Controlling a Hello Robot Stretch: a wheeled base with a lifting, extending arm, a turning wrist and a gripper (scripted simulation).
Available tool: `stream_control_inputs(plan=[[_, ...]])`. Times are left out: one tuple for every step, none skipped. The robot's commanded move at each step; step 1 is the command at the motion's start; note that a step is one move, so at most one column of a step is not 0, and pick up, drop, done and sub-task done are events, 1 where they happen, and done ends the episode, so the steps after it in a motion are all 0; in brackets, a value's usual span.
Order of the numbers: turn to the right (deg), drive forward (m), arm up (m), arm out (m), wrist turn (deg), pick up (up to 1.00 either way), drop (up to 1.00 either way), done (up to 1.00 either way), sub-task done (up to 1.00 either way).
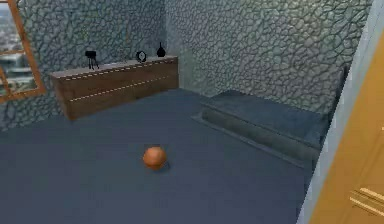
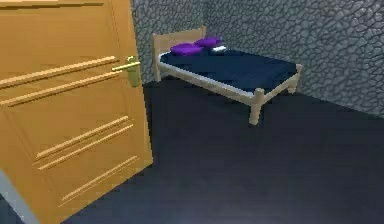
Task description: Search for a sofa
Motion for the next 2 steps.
stream_control_inputs(plan=[[45.0, 0.0, 0.0, 0.0, 0.0, 0.0, 0.0, 0.0, 0.0], [45.0, 0.0, 0.0, 0.0, 0.0, 0.0, 0.0, 0.0, 0.0]])
